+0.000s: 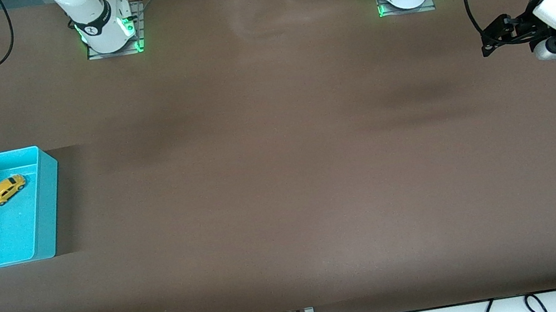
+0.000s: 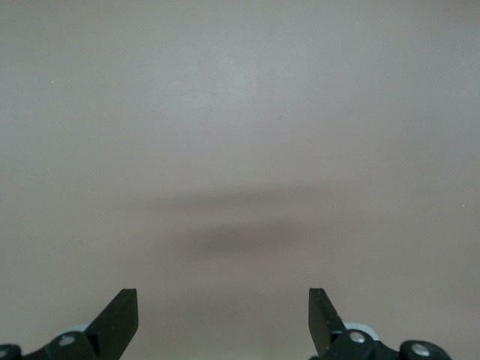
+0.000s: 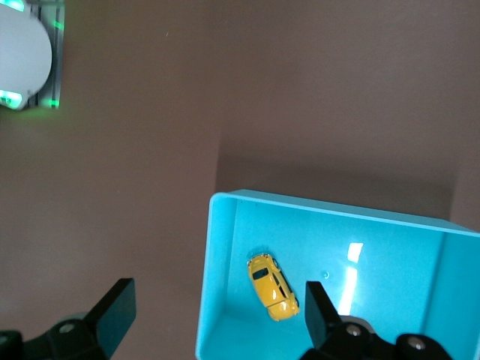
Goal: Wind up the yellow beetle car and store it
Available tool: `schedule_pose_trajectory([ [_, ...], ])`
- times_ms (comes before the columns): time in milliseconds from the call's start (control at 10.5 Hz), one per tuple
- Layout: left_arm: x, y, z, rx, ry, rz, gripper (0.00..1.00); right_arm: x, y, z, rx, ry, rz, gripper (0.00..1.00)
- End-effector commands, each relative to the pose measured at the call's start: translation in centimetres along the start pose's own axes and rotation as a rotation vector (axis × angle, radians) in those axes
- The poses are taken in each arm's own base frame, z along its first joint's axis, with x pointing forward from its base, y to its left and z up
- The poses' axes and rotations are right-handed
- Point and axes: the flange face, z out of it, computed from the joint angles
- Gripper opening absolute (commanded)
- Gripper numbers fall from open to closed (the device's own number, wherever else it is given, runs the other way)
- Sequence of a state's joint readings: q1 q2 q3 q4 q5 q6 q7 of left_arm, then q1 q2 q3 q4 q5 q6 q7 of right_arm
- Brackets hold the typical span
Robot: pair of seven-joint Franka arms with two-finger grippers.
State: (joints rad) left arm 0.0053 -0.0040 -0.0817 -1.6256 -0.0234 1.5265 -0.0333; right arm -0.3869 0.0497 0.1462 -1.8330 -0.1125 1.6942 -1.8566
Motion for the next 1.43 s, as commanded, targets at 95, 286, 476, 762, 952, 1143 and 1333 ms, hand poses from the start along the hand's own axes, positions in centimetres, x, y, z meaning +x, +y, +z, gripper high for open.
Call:
schedule_pose_trajectory([
  [95,0.1,0.0,-0.4,-0.011,0.0,0.008,1.0,6.3,-2.4,-4.8,-0.075,-0.027,0.337,1.0],
  [286,0.1,0.1,-0.4,-0.011,0.0,0.019,1.0,9.0,-2.2,-6.1,-0.109,0.035,0.685,1.0],
  [476,0.1,0.0,-0.4,-0.011,0.0,0.018,1.0,11.6,-2.8,-8.1,-0.138,0.11,0.952,1.0],
  [762,0.1,0.2,-0.4,-0.011,0.0,0.031,1.0,15.7,-3.9,-10.6,-0.182,0.149,1.228,1.0],
  [952,0.1,-0.1,-0.4,-0.011,0.0,0.028,1.0,17.4,-2.5,-11.7,-0.262,0.239,1.387,1.0],
  [1143,0.1,0.2,-0.4,-0.011,0.0,0.033,1.0,18.3,-1.7,-11.3,-0.26,0.279,1.435,1.0],
  [1333,0.1,-0.2,-0.4,-0.011,0.0,0.027,1.0,18.9,-1.5,-10.7,-0.182,0.325,1.442,1.0],
])
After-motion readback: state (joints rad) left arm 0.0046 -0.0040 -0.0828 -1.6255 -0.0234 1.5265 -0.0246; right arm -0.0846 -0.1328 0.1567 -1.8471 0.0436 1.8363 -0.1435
